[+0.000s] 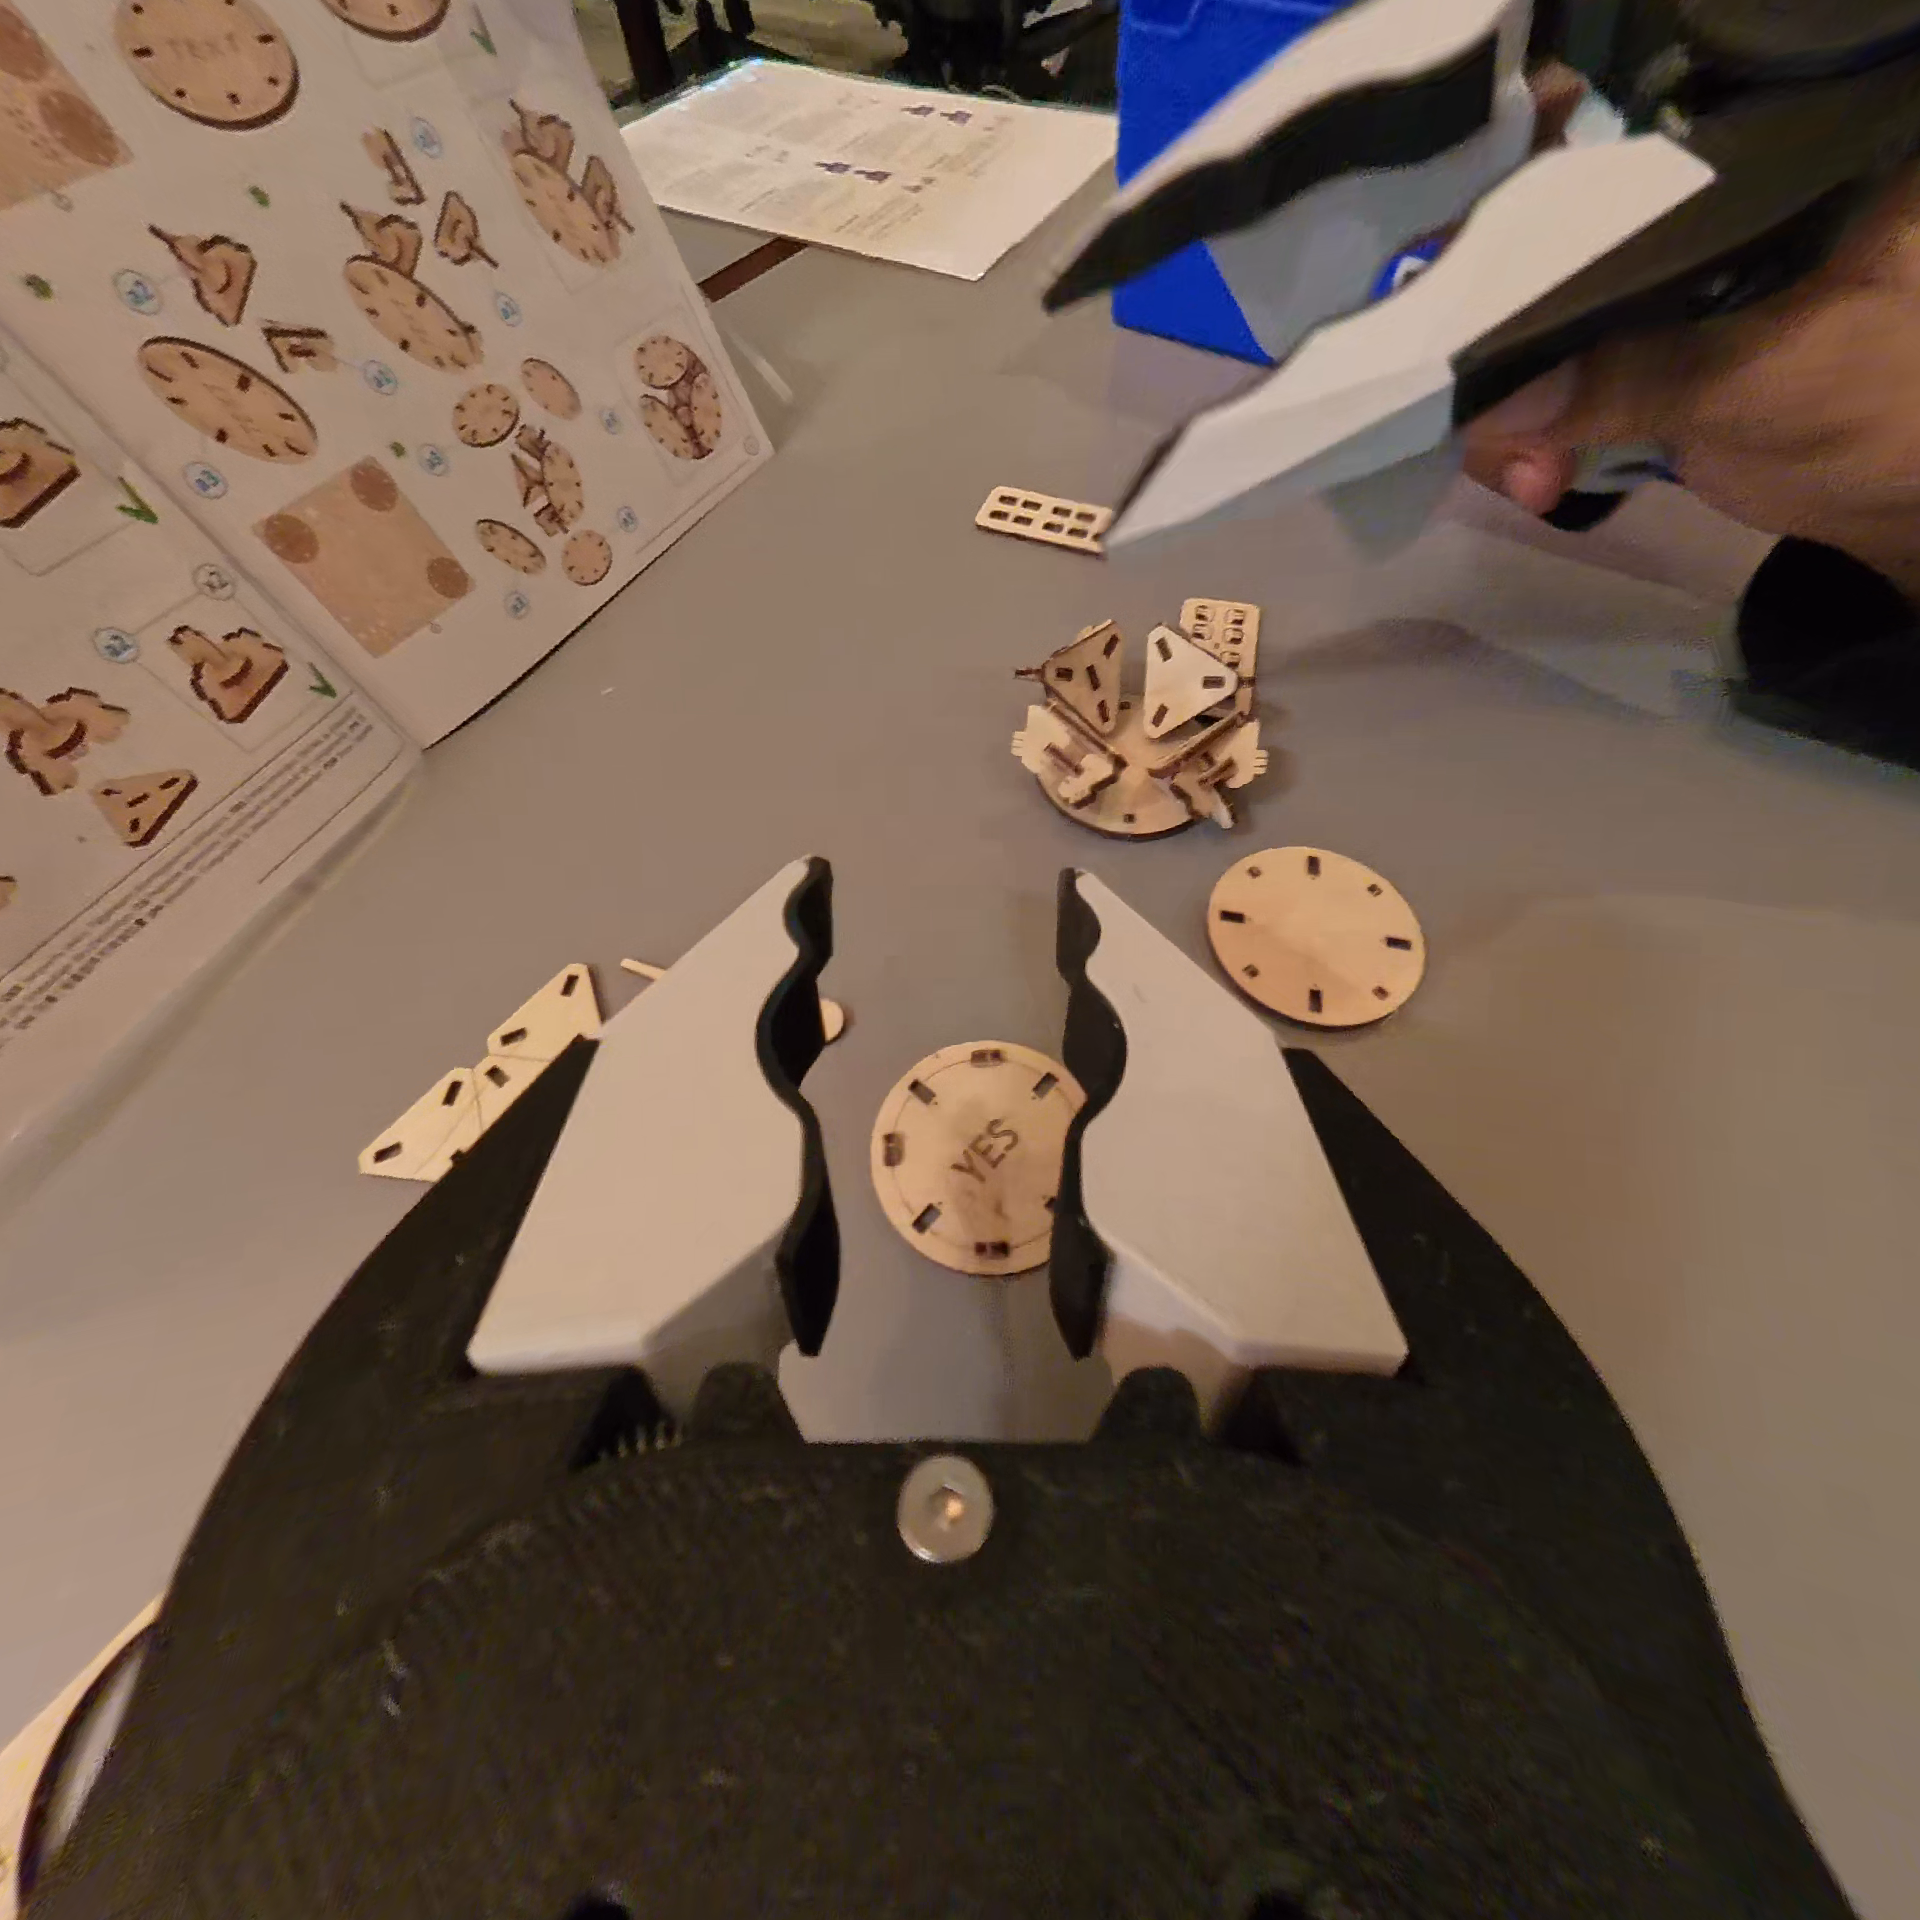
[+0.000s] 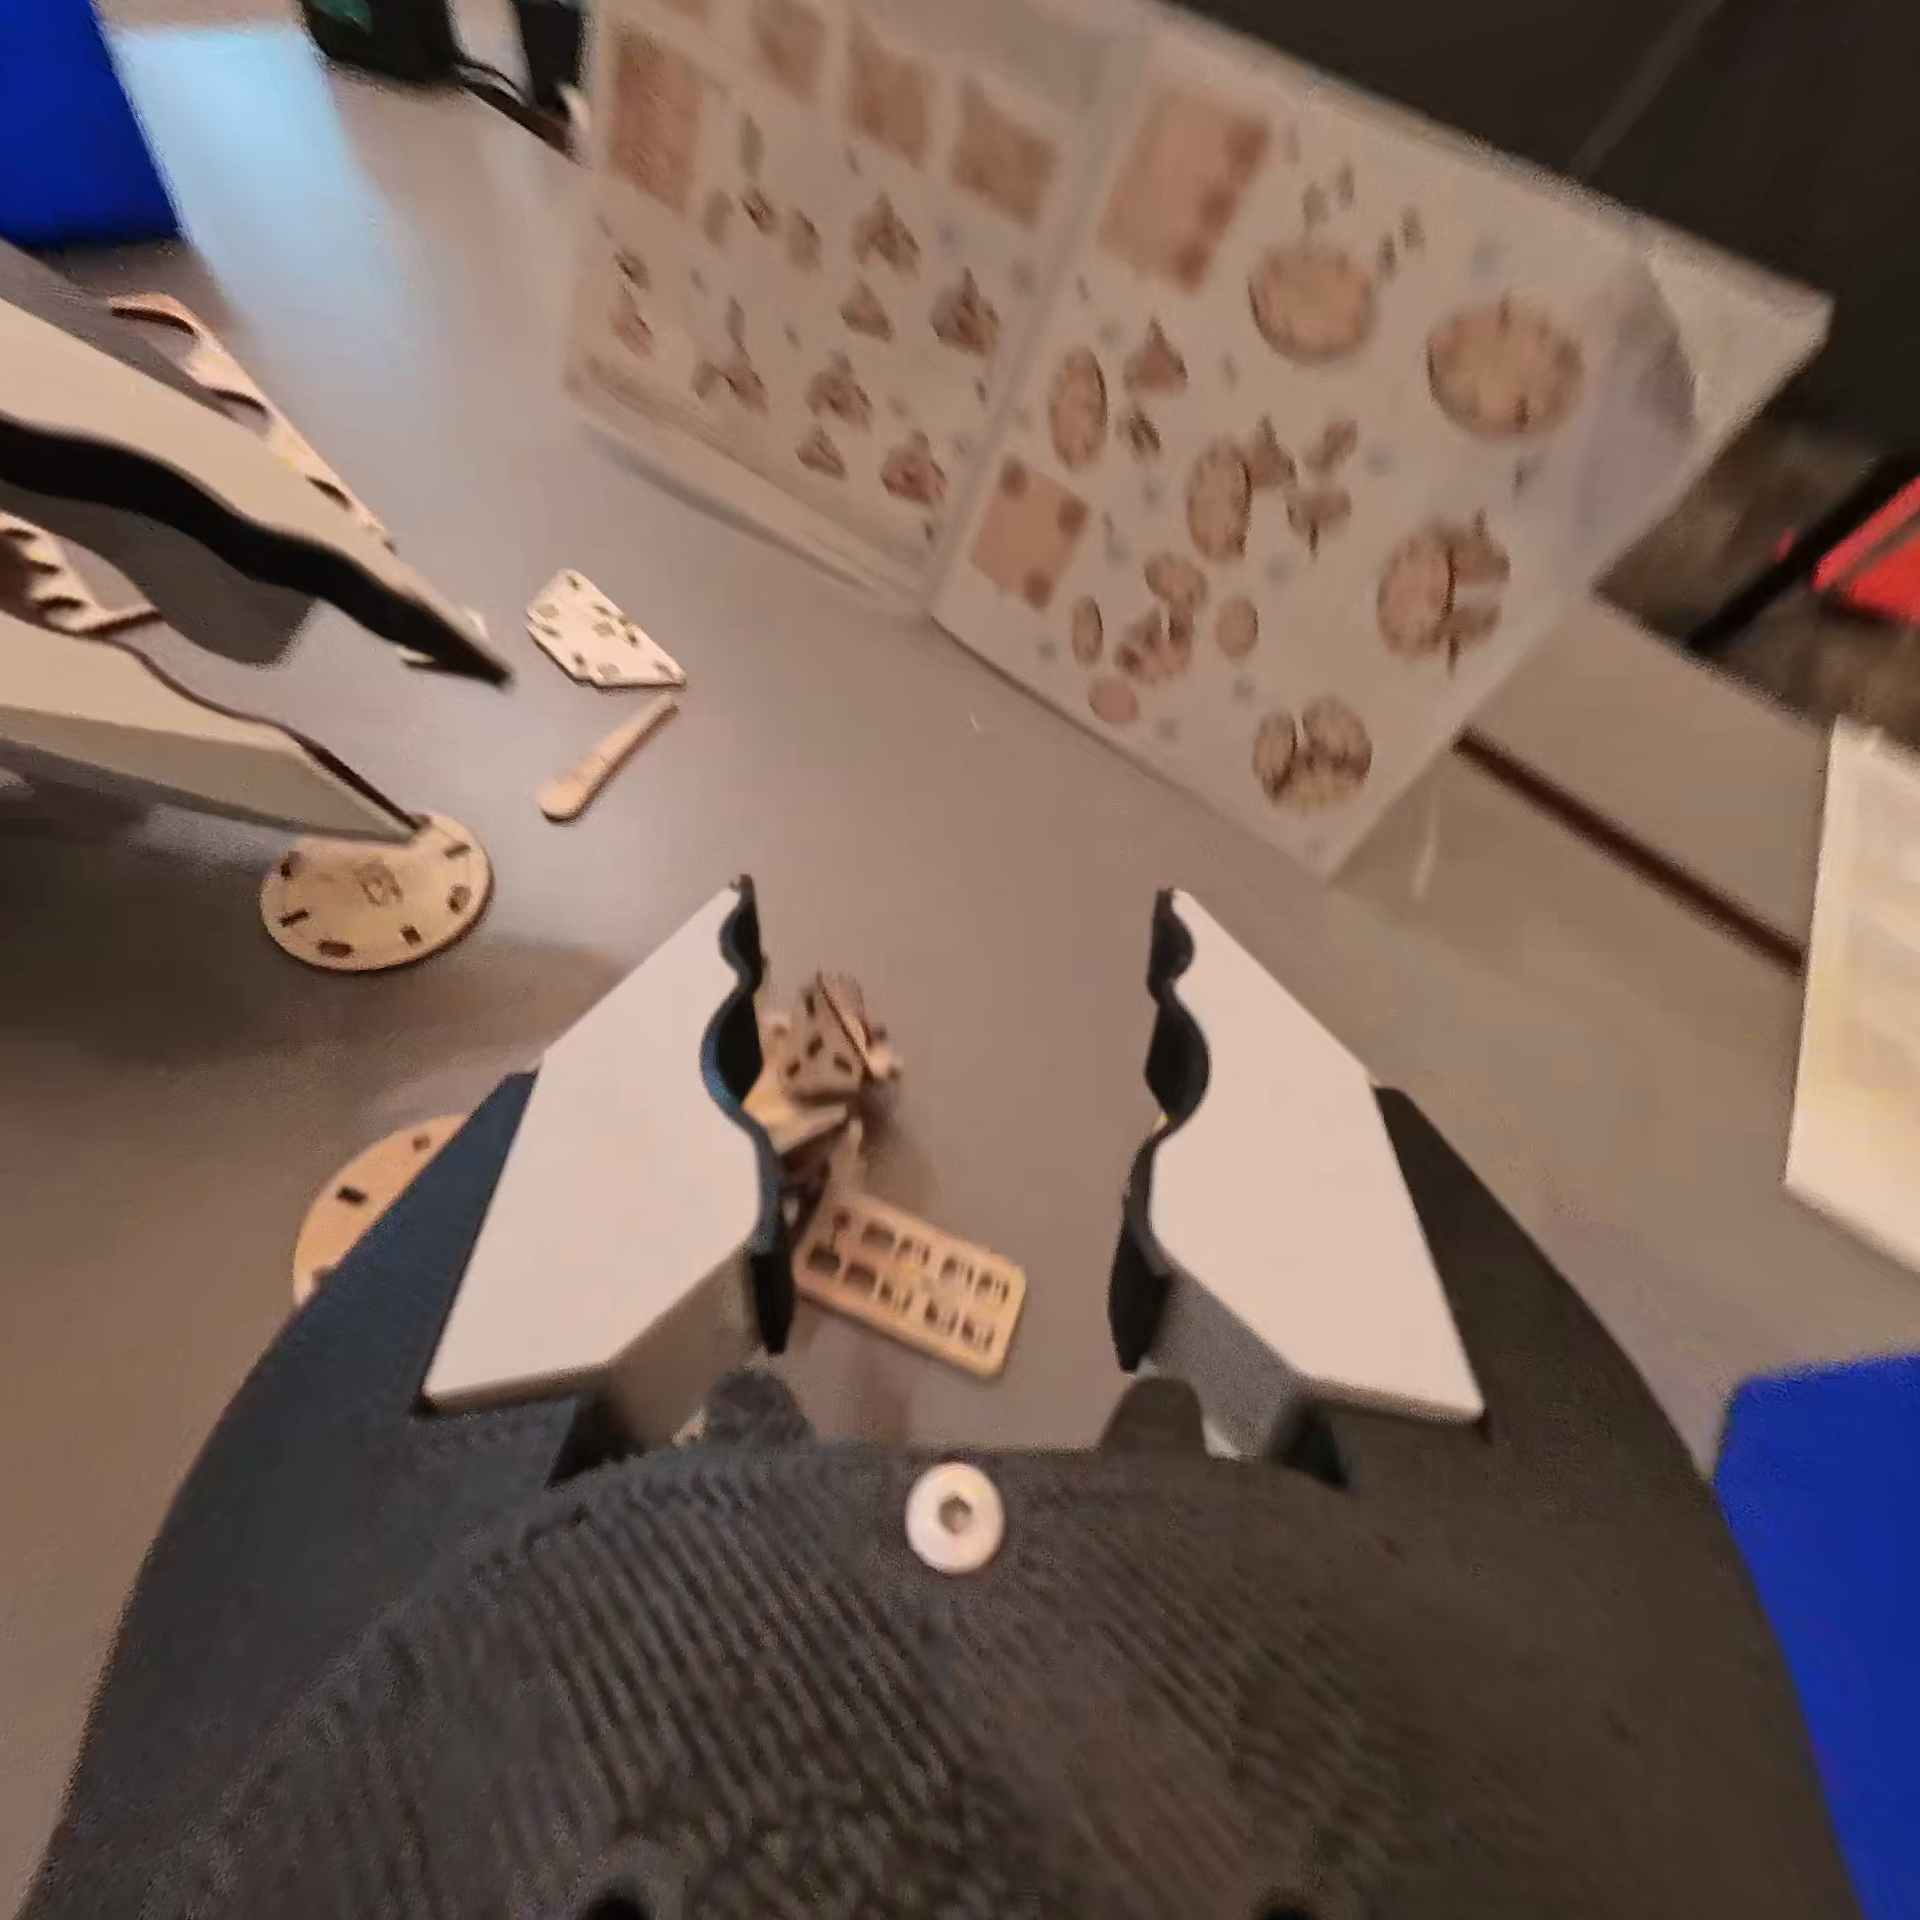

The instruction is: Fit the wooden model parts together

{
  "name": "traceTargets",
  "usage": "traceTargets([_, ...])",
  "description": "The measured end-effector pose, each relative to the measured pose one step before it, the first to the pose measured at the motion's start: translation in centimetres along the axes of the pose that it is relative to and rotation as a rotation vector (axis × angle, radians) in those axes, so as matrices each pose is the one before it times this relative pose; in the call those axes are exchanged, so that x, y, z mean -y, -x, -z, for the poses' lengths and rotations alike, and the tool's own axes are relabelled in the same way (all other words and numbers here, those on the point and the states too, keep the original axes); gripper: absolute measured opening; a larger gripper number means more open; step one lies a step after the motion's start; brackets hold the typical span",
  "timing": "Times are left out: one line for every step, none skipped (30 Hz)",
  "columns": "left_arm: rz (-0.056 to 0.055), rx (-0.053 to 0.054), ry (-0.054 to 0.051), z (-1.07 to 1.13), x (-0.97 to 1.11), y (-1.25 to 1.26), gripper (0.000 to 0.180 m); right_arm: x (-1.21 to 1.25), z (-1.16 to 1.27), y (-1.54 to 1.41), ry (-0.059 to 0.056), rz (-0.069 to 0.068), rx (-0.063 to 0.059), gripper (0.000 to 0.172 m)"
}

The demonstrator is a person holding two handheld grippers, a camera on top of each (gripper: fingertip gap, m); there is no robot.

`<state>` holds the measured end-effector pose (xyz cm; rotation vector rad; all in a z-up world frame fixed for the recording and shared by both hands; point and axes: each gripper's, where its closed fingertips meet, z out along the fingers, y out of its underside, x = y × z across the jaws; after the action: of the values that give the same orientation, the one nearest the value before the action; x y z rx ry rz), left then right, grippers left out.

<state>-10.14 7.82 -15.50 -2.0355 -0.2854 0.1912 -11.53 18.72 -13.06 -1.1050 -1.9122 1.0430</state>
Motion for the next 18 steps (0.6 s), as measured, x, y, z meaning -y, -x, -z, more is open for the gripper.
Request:
traceTargets([0.0061, 0.0058, 0.0011, -0.015, -0.04, 0.212, 0.045, -1.2, 0.351, -0.343, 0.0313, -0.0467, -0.0123, 0.08])
traceTargets([0.0071, 0.004, -0.0028, -0.031, 0.077, 0.165, 0.05, -0.858, 0.499, -0.476, 0.007, -0.0309, -0.0201, 0.083])
traceTargets([0.0071, 0.0103, -0.0041, -0.114, 0.112, 0.283, 0.054, -0.694, 0.513, -0.606, -0.0116, -0.0217, -0.0295, 0.082])
traceTargets([0.0136, 0.0196, -0.0068, -0.249, 0.197, 0.495, 0.058, -0.691, 0.395, -0.643, -0.0129, -0.0179, -0.0301, 0.081])
traceTargets([0.0168, 0.0156, -0.0035, -0.402, 0.239, 0.493, 0.062, -0.692, 0.161, -0.494, -0.0029, -0.0193, -0.016, 0.081])
traceTargets([0.0171, 0.0108, 0.0124, -0.562, 0.133, 0.465, 0.065, -0.673, -0.091, -0.267, 0.016, -0.024, 0.003, 0.082])
traceTargets([0.0152, 0.0028, 0.027, -0.627, -0.023, 0.31, 0.068, -0.468, -0.242, -0.116, 0.0216, -0.0233, 0.0159, 0.082])
traceTargets([0.0067, -0.0006, 0.0305, -0.595, -0.092, 0.185, 0.071, -0.165, -0.263, -0.223, 0.0128, -0.0171, 0.0068, 0.083])
traceTargets([-0.0019, 0.0146, 0.0249, -0.568, -0.048, 0.37, 0.074, -0.041, -0.209, -0.356, 0.0057, -0.006, -0.0058, 0.085])
traceTargets([-0.0071, 0.0252, 0.0199, -0.58, 0.029, 0.499, 0.078, 0.01, -0.16, -0.489, 0.0007, 0.0026, -0.0162, 0.086])
traceTargets([-0.0072, 0.0227, 0.0177, -0.583, 0.078, 0.461, 0.081, 0.028, -0.216, -0.573, -0.0002, 0.0055, -0.0217, 0.088])
traceTargets([-0.0069, 0.0046, 0.0119, -0.544, 0.188, 0.188, 0.084, 0.106, -0.336, -0.474, -0.0007, 0.0098, -0.0122, 0.091])
traceTargets([-0.0023, -0.0057, 0.003, -0.545, 0.339, -0.015, 0.086, 0.134, -0.474, -0.496, 0.0036, 0.0124, -0.0105, 0.094])
traceTargets([0.0024, -0.004, -0.0032, -0.617, 0.484, 0.009, 0.086, 0.085, -0.6, -0.519, 0.0103, 0.0071, -0.0112, 0.098])
traceTargets([0.0027, -0.0012, 0.003, -0.744, 0.465, 0.076, 0.088, 0.059, -0.736, -0.4, 0.0143, 0.0056, -0.0042, 0.102])
traceTargets([0.0039, 0.0073, 0.015, -0.892, 0.318, 0.268, 0.09, -0.032, -0.802, -0.397, 0.0244, 0.0052, -0.0047, 0.105])
traceTargets([0.0042, 0.0124, 0.0235, -0.964, 0.194, 0.377, 0.091, -0.143, -0.826, -0.504, 0.032, 0.0058, -0.012, 0.107])
traceTargets([0.0048, 0.0183, 0.029, -0.958, 0.053, 0.468, 0.094, -0.197, -0.795, -0.517, 0.0351, 0.0043, -0.0166, 0.109])
